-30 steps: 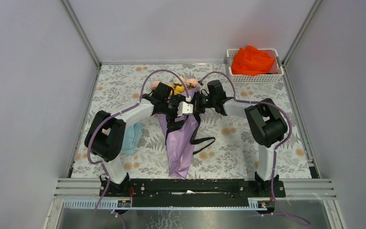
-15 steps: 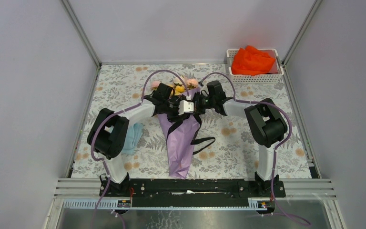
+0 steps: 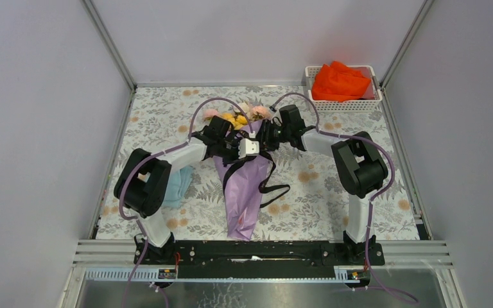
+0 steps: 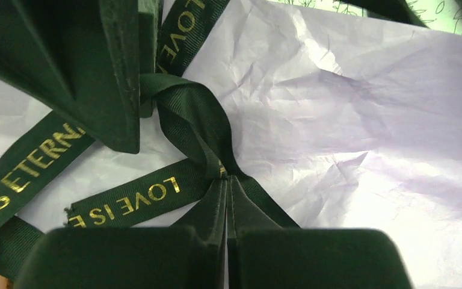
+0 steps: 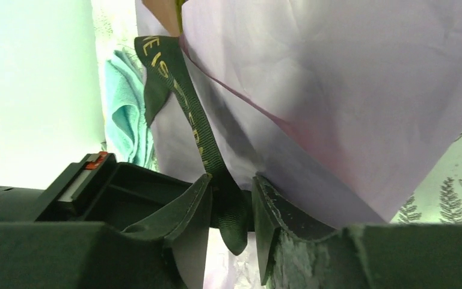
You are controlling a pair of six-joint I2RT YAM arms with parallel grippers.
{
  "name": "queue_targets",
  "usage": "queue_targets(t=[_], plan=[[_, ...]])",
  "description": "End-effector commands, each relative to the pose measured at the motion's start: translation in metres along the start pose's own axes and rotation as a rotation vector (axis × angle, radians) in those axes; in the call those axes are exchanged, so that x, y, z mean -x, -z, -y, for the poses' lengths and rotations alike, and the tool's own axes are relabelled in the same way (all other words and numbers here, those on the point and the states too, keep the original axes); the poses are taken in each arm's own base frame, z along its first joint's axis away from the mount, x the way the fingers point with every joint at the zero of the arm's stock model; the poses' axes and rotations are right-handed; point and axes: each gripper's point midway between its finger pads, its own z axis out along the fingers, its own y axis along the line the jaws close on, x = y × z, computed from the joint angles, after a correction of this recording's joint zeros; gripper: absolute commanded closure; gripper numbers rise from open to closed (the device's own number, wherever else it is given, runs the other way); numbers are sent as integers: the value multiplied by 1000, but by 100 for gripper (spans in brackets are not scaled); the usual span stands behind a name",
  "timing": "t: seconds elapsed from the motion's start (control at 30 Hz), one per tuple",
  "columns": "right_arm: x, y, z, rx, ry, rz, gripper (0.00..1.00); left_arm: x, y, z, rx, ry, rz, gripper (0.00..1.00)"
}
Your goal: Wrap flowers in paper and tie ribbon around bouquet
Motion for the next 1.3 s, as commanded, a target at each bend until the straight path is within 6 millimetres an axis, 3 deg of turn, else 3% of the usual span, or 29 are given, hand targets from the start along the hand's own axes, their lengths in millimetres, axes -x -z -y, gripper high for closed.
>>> queue_targets(t=[0.0,0.17,0.37,0.47,0.57,0.77,0.97,1.1,1.27], plan=[[31,18,-26,0,110,77,64,19,14,-5,38,4,45,100],[29,11,-7,-78,107,43,84,39,34,-13,99,-30,66,100],[22,3,2,-82,92,8,84,65,68,-33,185,-53,46,100],[15,3,4,-84,86,-31,81,68,72,-36,191,-46,33,100],[9,4,-4,-38,111,-79,71,72,76,-44,222,-29,33,100],[-21,15,-14,55,177,-256,63,89,87,-64,299,10,52,100],[-44,37,-18,93,240,-327,56,79,87,-74,358,19,23,100],[-45,49,-18,54,276,-335,50,78,83,-73,349,37,35,100],[-25,60,-20,-11,317,-283,40,80,76,-67,314,73,64,100]])
